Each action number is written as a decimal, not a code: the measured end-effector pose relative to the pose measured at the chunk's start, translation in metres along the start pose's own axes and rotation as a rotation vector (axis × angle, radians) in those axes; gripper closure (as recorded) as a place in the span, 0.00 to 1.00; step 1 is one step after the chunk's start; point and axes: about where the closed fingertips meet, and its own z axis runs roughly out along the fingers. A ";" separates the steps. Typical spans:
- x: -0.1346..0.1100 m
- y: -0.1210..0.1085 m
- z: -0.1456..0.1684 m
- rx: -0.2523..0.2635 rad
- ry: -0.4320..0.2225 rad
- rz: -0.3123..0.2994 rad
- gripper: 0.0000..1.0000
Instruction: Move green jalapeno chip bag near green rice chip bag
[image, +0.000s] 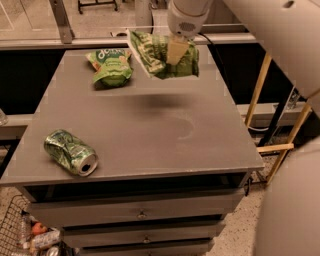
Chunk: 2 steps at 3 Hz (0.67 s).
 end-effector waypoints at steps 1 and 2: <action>-0.016 -0.036 0.033 0.008 -0.006 -0.040 1.00; -0.014 -0.055 0.073 -0.013 -0.002 -0.019 1.00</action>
Offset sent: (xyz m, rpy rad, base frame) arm 0.1398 0.0240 -0.0636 0.0081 0.0519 -0.0128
